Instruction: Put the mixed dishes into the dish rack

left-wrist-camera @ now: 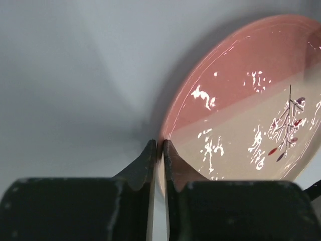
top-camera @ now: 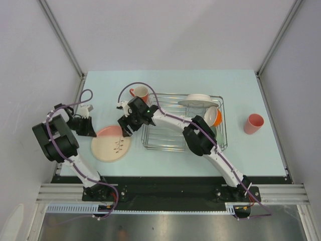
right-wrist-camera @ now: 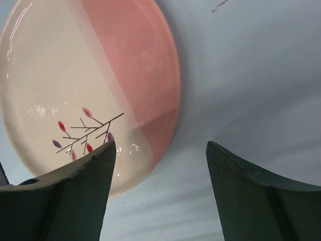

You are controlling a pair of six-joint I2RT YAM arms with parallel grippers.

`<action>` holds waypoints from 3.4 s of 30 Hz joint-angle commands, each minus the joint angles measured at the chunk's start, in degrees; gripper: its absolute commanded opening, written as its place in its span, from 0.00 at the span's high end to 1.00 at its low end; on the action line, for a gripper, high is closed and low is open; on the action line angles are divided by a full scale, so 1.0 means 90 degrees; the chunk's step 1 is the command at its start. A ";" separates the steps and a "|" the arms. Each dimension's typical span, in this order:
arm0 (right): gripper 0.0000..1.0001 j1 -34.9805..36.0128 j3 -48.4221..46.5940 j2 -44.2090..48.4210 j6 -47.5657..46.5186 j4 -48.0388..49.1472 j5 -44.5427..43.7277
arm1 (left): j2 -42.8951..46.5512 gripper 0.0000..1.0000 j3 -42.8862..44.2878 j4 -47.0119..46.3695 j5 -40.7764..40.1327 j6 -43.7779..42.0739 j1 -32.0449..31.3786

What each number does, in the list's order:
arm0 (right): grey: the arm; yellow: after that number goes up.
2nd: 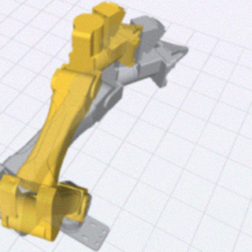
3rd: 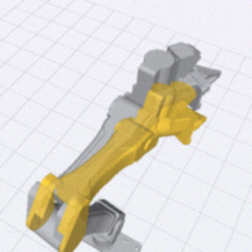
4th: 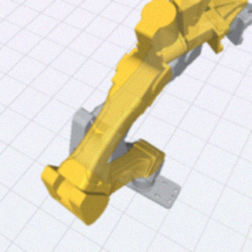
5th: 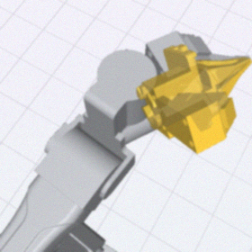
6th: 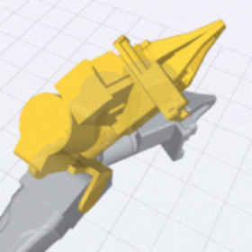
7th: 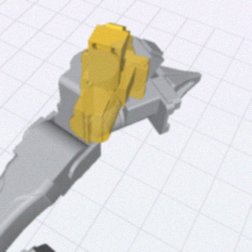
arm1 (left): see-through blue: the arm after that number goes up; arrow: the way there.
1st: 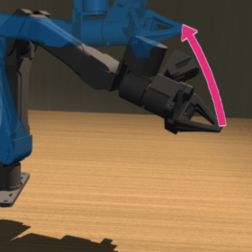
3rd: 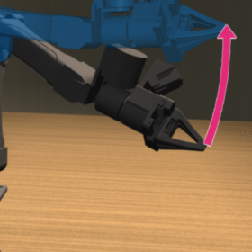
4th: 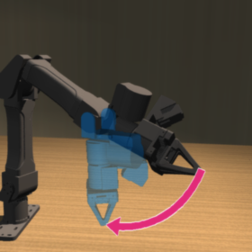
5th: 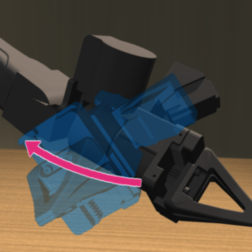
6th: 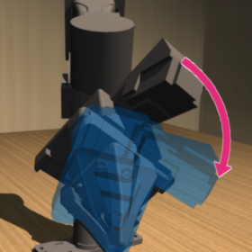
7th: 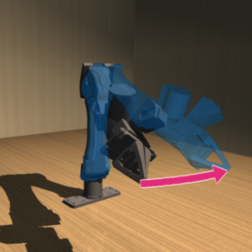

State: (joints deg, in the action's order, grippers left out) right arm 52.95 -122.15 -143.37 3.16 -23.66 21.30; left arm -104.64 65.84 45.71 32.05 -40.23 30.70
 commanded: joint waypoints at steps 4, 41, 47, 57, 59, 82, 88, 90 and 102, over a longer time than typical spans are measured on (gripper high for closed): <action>0.23 -0.0014 -0.0266 -0.0047 0.0215 0.0109 0.0426 | -0.0356 1.00 0.0389 0.0429 0.0442 -0.0315 0.0007; 0.29 -0.0483 0.0037 -0.0437 0.1739 0.1906 0.2936 | 0.0914 1.00 0.0975 0.1093 0.1204 -0.0257 -0.1077; 0.42 -0.0415 0.0007 -0.0515 0.1895 0.2033 0.3190 | 0.0738 1.00 0.1180 0.0976 0.1263 -0.0140 -0.1155; 0.51 -0.0307 -0.0139 -0.0496 0.2110 0.2111 0.3376 | 0.0533 1.00 0.1073 0.0341 0.1468 0.0387 -0.1642; 0.51 -0.0307 -0.0168 -0.0515 0.2217 0.2131 0.3385 | 0.0581 1.00 0.1044 0.0234 0.1536 0.0523 -0.1760; 1.00 -0.0327 -0.1153 0.0128 0.0529 0.0189 0.2304 | 0.1109 0.00 0.1404 0.0428 0.1623 0.0925 -0.1479; 1.00 -0.0346 -0.1291 0.0666 -0.0096 -0.0310 0.2087 | 0.1226 0.00 0.1600 0.0750 0.2366 0.1140 -0.0745; 1.00 -0.0327 -0.1262 0.0822 -0.0291 -0.0582 0.1999 | 0.1460 0.00 0.1367 0.0625 0.2415 0.1178 -0.0599; 1.00 -0.0005 -0.1536 0.2413 -0.1930 -0.2203 0.1123 | 0.1831 0.00 -0.0293 -0.0380 0.1421 0.1442 -0.0841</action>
State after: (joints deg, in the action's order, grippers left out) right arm 51.75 -131.07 -134.45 -5.78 -38.89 35.07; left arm -90.11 66.76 45.63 47.51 -27.92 25.47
